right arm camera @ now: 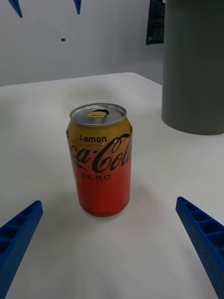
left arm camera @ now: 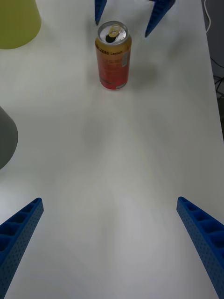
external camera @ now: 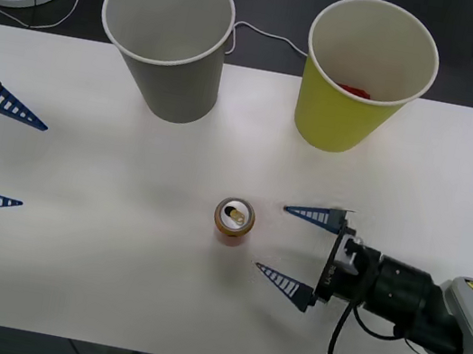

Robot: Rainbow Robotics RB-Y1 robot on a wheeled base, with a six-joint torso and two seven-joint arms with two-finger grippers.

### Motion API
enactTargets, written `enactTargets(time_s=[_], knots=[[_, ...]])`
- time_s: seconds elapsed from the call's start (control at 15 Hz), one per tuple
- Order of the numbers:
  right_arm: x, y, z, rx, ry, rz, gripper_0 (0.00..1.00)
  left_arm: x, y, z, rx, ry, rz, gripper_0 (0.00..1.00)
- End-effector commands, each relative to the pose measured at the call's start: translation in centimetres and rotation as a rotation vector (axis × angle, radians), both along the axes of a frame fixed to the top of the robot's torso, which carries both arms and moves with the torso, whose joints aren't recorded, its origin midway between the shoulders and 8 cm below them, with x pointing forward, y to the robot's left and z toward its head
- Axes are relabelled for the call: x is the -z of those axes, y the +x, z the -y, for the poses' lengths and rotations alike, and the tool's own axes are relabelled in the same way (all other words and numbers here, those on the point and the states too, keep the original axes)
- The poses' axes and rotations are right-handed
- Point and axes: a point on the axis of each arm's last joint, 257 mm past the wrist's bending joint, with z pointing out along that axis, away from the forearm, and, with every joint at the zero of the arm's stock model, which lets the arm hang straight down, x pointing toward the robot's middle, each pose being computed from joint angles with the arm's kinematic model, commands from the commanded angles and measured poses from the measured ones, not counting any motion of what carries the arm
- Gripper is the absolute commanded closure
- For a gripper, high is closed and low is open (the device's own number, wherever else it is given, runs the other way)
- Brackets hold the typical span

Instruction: Put the can into the green bin and the plastic bottle into the gray bin

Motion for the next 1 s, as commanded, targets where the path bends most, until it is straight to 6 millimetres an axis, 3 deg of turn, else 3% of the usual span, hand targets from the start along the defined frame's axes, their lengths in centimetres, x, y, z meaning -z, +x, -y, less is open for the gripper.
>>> enactTargets(time_s=[0.07,0.6,1.0], knots=[[0.8,0.6,-2.3,0.002,-0.002,-0.009,0.0,0.0,0.0,0.0,0.0,0.0,0.0,0.0],[2.2,2.0,-7.9,-0.024,0.007,-0.026,0.0,0.0,0.0,0.0,0.0,0.0,0.0,0.0],[1.7,2.5,-9.4,-0.018,0.018,-0.02,0.0,0.0,0.0,0.0,0.0,0.0,0.0,0.0]])
